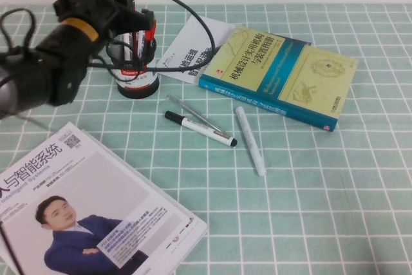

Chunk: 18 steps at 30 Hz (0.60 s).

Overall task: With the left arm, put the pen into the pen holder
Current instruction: Place the pen onto the pen holder

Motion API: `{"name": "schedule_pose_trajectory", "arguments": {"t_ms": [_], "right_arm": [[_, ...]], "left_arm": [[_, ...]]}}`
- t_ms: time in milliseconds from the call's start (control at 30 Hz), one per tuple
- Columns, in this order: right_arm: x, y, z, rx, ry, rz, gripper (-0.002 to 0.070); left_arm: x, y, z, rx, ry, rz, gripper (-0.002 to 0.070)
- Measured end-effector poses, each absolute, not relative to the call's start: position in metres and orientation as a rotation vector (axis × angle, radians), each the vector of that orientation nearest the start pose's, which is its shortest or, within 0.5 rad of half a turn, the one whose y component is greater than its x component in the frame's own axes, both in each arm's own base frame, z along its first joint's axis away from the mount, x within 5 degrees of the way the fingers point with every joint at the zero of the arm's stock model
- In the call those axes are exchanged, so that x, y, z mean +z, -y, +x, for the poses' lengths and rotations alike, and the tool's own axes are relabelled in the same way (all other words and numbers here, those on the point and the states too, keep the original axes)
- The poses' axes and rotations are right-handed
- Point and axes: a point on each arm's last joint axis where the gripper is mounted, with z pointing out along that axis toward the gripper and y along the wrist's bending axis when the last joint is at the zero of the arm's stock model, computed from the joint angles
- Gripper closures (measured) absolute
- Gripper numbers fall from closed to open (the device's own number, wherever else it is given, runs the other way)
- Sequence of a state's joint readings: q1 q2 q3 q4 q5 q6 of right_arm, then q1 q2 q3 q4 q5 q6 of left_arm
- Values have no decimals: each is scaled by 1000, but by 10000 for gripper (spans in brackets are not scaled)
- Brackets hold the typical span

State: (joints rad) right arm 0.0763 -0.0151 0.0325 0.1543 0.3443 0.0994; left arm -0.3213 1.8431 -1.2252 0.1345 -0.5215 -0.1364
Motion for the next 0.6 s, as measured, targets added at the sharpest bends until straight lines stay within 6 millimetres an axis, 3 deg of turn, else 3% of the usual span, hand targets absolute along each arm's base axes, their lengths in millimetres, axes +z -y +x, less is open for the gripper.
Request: {"name": "schedule_pose_trajectory", "arguments": {"t_ms": [233, 400, 600], "right_arm": [[172, -9, 53, 272, -1846, 119, 696], [172, -9, 53, 272, -1846, 119, 696], [172, -9, 53, 272, -1846, 119, 696]], "left_arm": [[253, 151, 435, -310, -1601, 306, 606], [239, 152, 441, -305, -1635, 308, 606], [237, 145, 444, -291, -1649, 294, 606]]}}
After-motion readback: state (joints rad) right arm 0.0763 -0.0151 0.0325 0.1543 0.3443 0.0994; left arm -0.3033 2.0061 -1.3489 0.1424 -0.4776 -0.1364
